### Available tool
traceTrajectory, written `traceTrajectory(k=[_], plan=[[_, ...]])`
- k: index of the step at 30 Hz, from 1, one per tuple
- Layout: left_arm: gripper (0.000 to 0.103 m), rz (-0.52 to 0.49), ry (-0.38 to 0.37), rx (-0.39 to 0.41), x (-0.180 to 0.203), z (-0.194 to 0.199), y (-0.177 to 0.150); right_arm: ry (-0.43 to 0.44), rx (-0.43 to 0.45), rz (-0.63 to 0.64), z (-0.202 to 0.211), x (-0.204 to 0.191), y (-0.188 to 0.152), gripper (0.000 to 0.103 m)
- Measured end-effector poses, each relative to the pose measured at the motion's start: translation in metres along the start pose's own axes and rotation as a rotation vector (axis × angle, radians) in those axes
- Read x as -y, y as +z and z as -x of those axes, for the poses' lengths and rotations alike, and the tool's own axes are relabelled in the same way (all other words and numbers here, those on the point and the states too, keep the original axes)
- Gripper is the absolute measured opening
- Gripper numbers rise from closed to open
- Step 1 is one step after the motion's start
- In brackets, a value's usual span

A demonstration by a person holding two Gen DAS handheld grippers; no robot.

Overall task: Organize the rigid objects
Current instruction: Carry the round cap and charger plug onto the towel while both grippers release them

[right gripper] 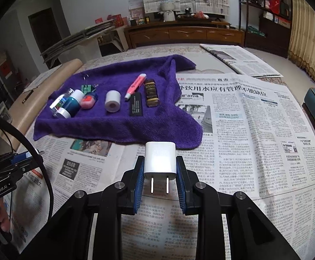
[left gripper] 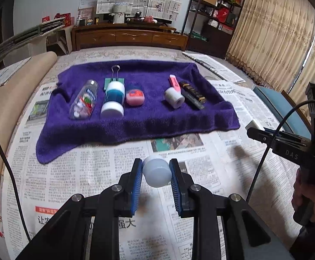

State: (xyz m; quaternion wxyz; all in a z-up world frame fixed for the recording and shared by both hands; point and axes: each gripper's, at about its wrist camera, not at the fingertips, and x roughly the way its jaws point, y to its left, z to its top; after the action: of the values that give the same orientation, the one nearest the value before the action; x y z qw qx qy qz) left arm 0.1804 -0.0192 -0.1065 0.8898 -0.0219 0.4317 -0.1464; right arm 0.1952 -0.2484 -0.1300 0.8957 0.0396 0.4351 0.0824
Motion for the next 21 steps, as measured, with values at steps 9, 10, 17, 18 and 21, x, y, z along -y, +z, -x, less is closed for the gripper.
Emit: traceTrajectory(k=[9, 10, 17, 18, 21], plan=[[0.024, -0.007, 0.003, 0.023, -0.001, -0.006, 0.046, 0.032, 0.022, 0.012, -0.001, -0.006, 0.043, 0.027], [0.024, -0.006, 0.001, 0.025, -0.002, -0.009, 0.051, 0.035, 0.021, 0.014, -0.003, -0.006, 0.049, 0.027], [0.024, -0.013, -0.009, 0.018, -0.003, -0.040, 0.083, 0.061, 0.016, 0.057, -0.032, -0.018, 0.095, 0.027], [0.024, -0.014, -0.010, 0.015, -0.003, -0.046, 0.086, 0.071, 0.010, 0.064, -0.039, -0.020, 0.101, 0.027], [0.024, -0.019, -0.014, 0.000, -0.004, -0.062, 0.093, 0.087, 0.002, 0.086, -0.055, -0.028, 0.116, 0.027]])
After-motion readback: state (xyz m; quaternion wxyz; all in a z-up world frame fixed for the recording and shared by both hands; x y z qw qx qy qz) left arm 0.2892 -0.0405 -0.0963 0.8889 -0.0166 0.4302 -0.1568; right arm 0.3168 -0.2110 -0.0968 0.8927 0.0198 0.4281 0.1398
